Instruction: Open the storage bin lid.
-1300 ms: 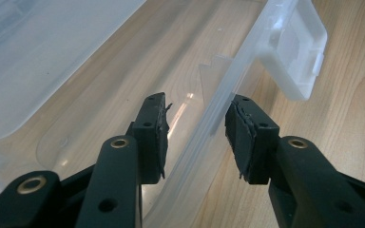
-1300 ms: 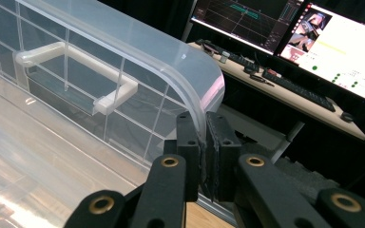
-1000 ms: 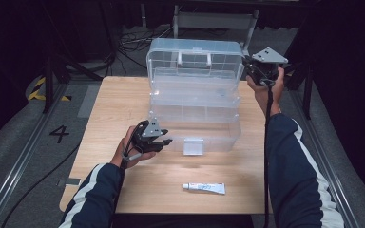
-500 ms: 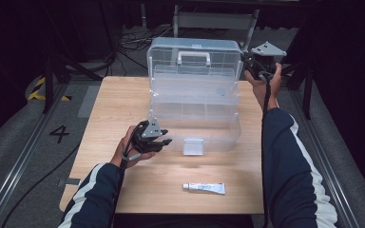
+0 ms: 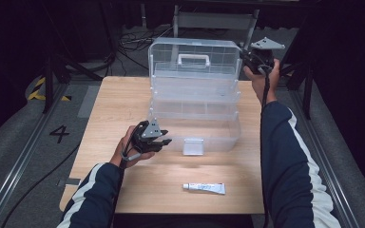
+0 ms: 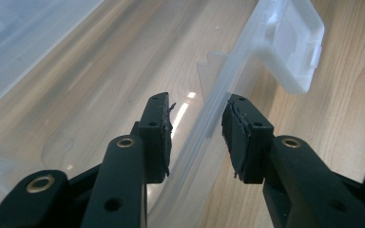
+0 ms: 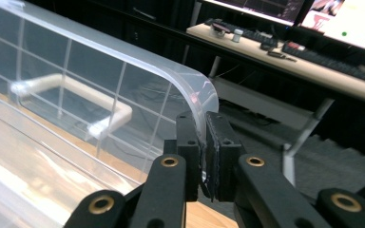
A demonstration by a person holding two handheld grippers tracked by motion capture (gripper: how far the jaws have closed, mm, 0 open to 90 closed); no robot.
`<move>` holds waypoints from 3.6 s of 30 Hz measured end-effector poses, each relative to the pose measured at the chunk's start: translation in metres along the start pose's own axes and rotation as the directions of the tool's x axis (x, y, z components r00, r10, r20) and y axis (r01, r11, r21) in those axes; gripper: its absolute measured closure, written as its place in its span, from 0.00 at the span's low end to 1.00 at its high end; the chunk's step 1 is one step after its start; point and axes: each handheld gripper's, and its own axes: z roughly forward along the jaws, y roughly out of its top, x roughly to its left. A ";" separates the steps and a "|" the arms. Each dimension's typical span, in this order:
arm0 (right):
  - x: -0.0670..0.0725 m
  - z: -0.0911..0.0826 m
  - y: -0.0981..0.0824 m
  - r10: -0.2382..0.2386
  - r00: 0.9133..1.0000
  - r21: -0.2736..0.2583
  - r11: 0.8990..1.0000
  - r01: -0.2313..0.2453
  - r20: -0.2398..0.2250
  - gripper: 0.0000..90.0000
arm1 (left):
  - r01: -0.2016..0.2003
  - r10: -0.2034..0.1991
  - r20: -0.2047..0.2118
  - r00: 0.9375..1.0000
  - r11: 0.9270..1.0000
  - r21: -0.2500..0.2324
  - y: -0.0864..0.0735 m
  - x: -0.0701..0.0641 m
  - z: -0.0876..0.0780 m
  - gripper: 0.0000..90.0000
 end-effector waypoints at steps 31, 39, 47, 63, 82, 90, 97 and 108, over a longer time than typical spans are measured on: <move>-0.019 0.053 -0.006 0.037 0.998 0.180 0.983 -0.029 -0.043 0.93 | 0.015 -0.014 0.038 0.999 1.000 -0.024 -0.006 -0.008 -0.010 0.70; -0.019 0.061 -0.011 0.085 0.996 0.187 0.979 -0.078 -0.029 0.93 | 0.015 -0.014 0.046 0.999 1.000 -0.026 -0.006 -0.008 -0.009 0.69; -0.018 0.063 -0.011 0.057 0.998 0.211 0.976 -0.051 -0.021 0.90 | 0.014 -0.012 0.054 0.998 1.000 -0.027 -0.006 -0.008 -0.007 0.70; -0.022 0.053 -0.014 0.063 0.997 0.215 0.975 -0.054 -0.038 0.89 | 0.010 -0.008 0.064 0.998 0.999 -0.037 -0.006 -0.008 -0.005 0.73; 0.007 -0.010 -0.014 -0.015 0.990 0.129 0.991 0.034 -0.143 0.87 | 0.007 -0.005 0.057 0.998 0.999 -0.038 -0.006 -0.008 -0.004 0.72; 0.016 -0.042 -0.022 -0.039 0.982 0.099 0.993 0.058 -0.184 0.88 | 0.012 -0.011 0.061 0.998 1.000 -0.029 -0.005 -0.008 -0.005 0.72; 0.022 -0.068 -0.032 -0.049 0.973 0.081 0.994 0.069 -0.224 0.88 | 0.017 -0.016 0.055 0.998 1.000 -0.025 -0.004 -0.009 -0.005 0.72; 0.031 -0.114 -0.062 -0.064 0.950 0.051 0.995 0.083 -0.304 0.88 | 0.020 -0.019 0.048 0.999 1.000 -0.016 -0.003 -0.010 -0.005 0.72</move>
